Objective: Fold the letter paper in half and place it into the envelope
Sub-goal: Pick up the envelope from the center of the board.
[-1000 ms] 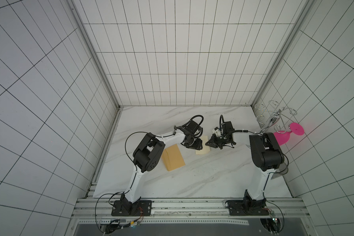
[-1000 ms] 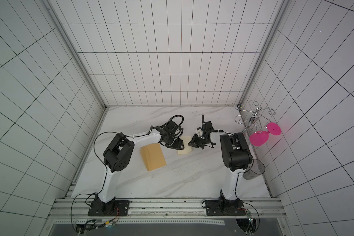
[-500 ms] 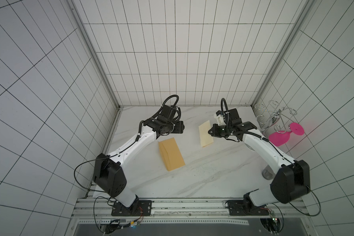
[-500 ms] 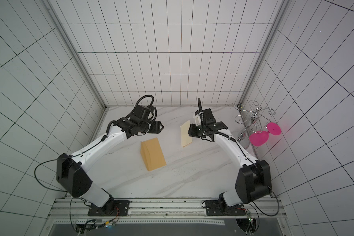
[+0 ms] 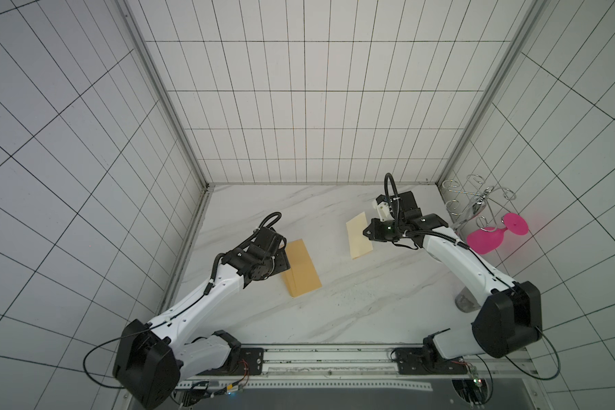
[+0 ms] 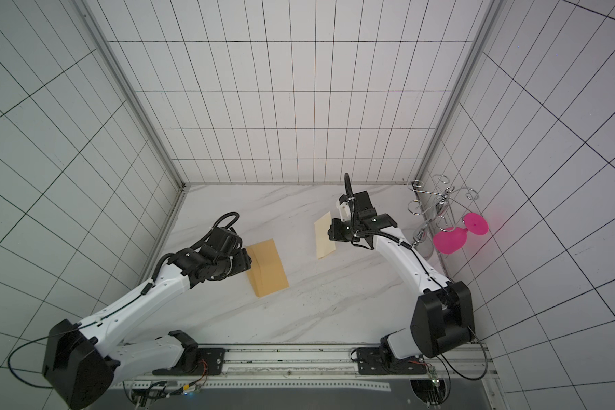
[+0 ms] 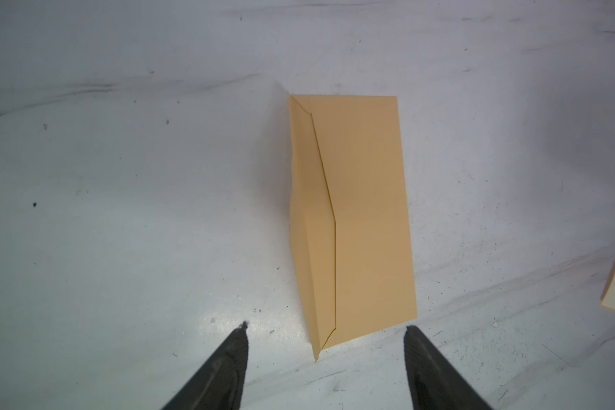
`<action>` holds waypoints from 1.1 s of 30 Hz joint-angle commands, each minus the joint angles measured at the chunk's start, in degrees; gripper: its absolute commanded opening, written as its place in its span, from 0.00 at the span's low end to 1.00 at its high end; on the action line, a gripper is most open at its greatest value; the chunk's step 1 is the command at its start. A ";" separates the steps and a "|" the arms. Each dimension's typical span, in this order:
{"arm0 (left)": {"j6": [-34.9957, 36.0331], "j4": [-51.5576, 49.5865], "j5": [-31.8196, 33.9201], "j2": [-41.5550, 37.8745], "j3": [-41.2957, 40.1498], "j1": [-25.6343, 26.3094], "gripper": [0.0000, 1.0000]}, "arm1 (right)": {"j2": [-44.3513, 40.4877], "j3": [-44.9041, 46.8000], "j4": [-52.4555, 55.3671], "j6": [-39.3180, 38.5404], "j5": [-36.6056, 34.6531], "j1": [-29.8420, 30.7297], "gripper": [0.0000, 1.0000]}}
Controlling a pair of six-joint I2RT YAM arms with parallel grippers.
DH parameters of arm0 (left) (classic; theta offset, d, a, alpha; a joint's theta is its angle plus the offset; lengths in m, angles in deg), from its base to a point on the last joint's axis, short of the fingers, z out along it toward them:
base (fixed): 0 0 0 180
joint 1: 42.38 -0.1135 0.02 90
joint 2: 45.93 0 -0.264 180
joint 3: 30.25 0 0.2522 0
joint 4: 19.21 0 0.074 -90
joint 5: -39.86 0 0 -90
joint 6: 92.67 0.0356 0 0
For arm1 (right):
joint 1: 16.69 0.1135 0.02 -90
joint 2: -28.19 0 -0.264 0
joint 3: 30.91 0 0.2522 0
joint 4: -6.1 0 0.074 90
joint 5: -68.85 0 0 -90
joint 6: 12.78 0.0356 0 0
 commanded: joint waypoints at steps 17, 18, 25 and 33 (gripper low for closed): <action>-5.84 16.23 0.31 9.41 -8.11 0.60 0.64 | -2.24 0.34 0.06 -1.65 -1.06 1.16 0.00; -5.18 16.58 0.38 10.78 -7.80 0.65 0.63 | -2.45 0.57 0.25 -1.79 -1.44 1.11 0.00; -0.19 15.13 -0.38 17.03 -4.15 0.78 0.23 | -3.42 0.70 1.47 -2.97 -3.24 1.12 0.00; 10.82 3.81 -0.61 12.96 1.80 1.46 0.00 | -4.09 1.20 1.92 -3.74 -4.41 1.11 0.00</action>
